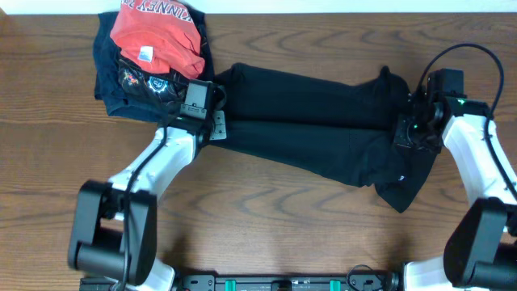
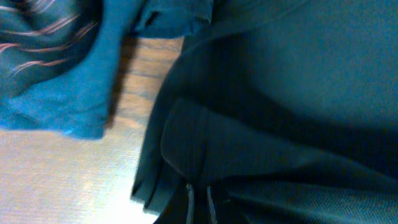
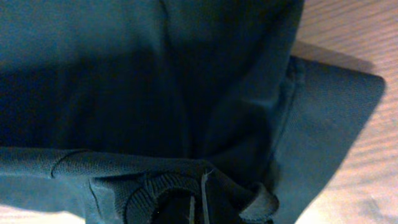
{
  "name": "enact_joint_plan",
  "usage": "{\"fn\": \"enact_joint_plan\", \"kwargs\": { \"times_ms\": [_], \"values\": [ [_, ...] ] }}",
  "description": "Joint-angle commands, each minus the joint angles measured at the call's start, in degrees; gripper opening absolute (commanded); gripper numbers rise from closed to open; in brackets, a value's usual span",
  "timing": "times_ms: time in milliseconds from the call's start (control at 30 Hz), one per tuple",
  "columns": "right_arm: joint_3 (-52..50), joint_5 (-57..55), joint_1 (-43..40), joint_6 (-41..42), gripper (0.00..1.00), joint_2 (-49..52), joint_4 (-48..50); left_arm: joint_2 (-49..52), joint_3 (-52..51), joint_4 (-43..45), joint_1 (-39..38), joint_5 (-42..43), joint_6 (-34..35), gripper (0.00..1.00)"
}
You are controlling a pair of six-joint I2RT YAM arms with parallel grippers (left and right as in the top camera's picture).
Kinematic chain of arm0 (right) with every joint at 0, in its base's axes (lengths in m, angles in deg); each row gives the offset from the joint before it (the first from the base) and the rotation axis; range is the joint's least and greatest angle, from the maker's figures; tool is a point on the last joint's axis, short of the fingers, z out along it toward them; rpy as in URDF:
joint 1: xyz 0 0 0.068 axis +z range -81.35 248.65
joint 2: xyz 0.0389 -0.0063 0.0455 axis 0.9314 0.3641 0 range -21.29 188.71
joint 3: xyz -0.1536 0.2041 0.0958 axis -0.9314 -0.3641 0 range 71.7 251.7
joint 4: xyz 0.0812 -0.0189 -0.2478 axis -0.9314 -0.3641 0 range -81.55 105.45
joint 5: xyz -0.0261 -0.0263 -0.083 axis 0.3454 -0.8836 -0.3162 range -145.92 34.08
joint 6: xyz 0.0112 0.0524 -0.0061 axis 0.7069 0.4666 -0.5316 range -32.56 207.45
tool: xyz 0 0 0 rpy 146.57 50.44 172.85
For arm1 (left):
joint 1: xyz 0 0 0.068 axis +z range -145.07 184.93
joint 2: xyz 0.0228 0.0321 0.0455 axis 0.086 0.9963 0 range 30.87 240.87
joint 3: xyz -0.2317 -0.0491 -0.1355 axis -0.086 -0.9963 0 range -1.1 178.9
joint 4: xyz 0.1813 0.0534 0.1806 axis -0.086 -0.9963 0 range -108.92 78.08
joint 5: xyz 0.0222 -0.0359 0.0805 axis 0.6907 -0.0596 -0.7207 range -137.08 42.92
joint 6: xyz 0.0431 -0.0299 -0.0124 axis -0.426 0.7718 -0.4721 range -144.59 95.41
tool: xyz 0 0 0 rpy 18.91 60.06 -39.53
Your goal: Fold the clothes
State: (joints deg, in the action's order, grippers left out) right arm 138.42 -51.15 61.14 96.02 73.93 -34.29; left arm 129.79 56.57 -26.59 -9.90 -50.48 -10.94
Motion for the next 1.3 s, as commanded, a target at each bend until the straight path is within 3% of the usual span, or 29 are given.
{"fn": "enact_joint_plan", "kwargs": {
  "times_ms": [0, 367, 400, 467, 500, 667, 833, 1000, 1267],
  "values": [
    [1.01, -1.33, -0.74, -0.57, 0.01, 2.86, 0.98, 2.75, 0.31, 2.12, 0.39, -2.21, -0.48, 0.06],
    [1.01, -1.53, -0.74, -0.55, 0.01, 9.29, 2.21, 3.85, 0.31, 4.76, 0.42, -2.23, -0.50, 0.07],
    [1.01, -1.57, -0.74, -0.57, 0.01, 9.29, 2.23, 3.85, 0.31, 5.05, 0.42, -2.23, -0.50, 0.17],
    [1.01, -1.75, -0.74, -0.61, 0.04, 9.29, 2.21, 3.85, 0.31, 5.62, 0.42, -2.23, -0.52, 0.47],
    [1.01, -1.73, -0.74, -1.01, 0.15, 9.27, 2.19, 3.85, 0.31, 6.21, 0.42, -2.23, -1.16, 0.70],
    [2.25, -1.53, -0.79, -1.05, 0.36, 8.31, -0.07, 1.95, 1.07, 6.99, 0.42, -2.21, -4.31, 0.96],
    [9.09, -1.27, -0.72, -2.08, 0.45, 5.33, -7.54, -3.19, 6.16, 1.03, 0.42, 0.61, -8.20, 0.98],
    [18.82, 1.60, 0.50, -5.92, 0.64, 3.45, -14.60, -3.13, 17.73, -9.11, 0.42, 8.90, -15.93, 0.98],
    [24.55, 1.07, 2.60, -6.95, 0.65, 3.48, -17.53, 12.15, 34.05, -12.26, 0.42, 9.01, -20.74, 0.98]
  ]
}}
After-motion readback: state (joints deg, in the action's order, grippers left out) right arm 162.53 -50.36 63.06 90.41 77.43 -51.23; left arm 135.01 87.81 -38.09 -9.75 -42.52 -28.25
